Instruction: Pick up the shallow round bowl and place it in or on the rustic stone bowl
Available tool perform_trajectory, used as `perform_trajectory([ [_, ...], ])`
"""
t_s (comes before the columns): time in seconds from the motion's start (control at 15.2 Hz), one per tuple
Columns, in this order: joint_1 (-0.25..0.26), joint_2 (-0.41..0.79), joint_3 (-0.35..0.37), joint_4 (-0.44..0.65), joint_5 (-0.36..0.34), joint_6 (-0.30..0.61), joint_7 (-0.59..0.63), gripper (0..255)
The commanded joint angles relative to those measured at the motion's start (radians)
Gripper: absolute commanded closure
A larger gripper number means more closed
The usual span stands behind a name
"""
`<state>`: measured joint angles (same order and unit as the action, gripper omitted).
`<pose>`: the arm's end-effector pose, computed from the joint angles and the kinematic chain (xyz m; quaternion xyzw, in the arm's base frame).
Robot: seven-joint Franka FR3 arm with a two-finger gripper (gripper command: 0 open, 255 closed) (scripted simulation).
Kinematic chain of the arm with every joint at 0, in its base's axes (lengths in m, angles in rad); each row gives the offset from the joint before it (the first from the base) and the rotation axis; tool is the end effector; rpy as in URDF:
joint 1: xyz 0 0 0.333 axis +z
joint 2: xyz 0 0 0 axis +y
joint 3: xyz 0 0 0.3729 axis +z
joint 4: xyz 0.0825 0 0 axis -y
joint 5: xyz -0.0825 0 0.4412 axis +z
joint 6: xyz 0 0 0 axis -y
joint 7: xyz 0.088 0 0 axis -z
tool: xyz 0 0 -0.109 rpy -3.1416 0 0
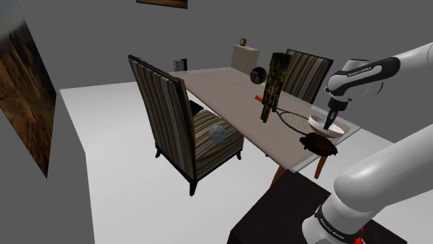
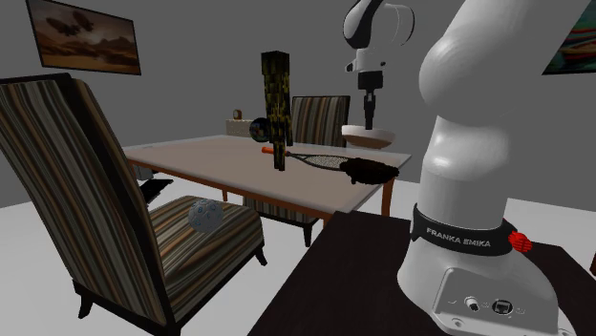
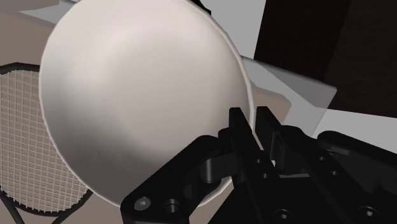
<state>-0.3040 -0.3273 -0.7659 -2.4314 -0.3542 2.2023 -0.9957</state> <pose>0.2192 -0.4381 0.4142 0.9963 0.0786 -0.0180 0.0309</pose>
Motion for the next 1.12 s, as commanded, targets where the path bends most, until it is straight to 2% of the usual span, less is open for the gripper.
perform_trajectory([
  [0.0,0.005,0.022,-0.013,-0.014,0.006,0.035,-0.005,255],
  [0.59,0.035,0.136,-0.07,-0.074,0.059,0.198,-0.044,255],
  [1.06,0.034,0.136,-0.07,-0.074,0.059,0.198,-0.045,255],
])
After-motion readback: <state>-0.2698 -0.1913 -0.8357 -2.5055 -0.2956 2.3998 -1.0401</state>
